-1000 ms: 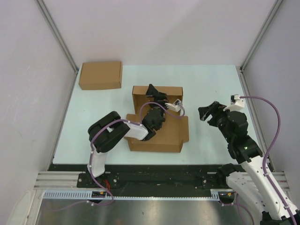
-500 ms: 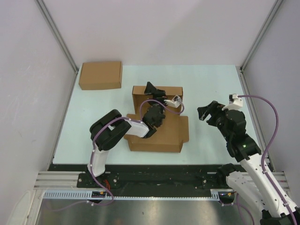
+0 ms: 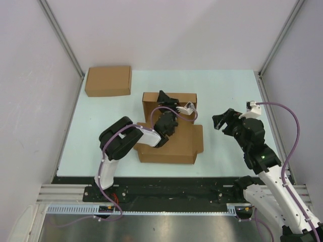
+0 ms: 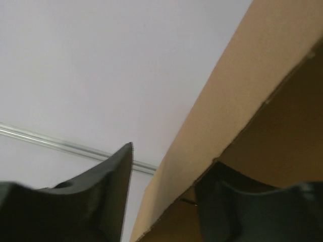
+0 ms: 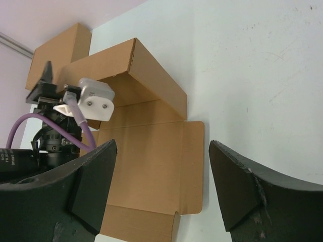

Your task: Fold the paper box

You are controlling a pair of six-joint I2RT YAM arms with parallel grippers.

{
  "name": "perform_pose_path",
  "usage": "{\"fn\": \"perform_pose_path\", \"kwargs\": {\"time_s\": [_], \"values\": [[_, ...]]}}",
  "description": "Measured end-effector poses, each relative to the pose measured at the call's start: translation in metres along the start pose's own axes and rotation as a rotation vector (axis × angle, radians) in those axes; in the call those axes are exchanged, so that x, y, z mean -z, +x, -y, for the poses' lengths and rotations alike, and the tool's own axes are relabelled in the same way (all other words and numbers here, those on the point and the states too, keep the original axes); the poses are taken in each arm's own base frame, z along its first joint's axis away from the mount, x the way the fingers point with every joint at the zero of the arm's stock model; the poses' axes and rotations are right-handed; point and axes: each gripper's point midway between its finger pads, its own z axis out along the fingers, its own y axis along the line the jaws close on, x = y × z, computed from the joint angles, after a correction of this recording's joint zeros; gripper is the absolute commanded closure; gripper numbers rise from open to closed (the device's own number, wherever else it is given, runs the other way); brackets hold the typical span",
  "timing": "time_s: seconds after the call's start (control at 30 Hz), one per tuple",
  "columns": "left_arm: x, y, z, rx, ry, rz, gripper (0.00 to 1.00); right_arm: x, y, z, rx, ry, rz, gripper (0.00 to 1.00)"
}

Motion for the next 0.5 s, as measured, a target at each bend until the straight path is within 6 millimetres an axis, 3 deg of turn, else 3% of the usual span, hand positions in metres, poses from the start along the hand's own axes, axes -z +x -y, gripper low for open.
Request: {"fn": "perform_pose_path", "kwargs": {"time_s": [0.17, 0.27, 0.5], "values": [[0.003, -0.002, 0.007, -0.032, 0.015, 0.007, 0.79, 0.002, 0.000, -0.002, 0.002, -0.009, 0.003, 0.20], [0.006, -0.004, 0.010, -0.043, 0.022, 0.015, 0.97, 0.003, 0.000, -0.002, 0.002, -0.010, 0.009, 0.20], [0.013, -0.008, 0.005, -0.100, 0.031, 0.029, 1.00, 0.006, -0.002, -0.003, 0.000, -0.018, 0.018, 0.21]]}}
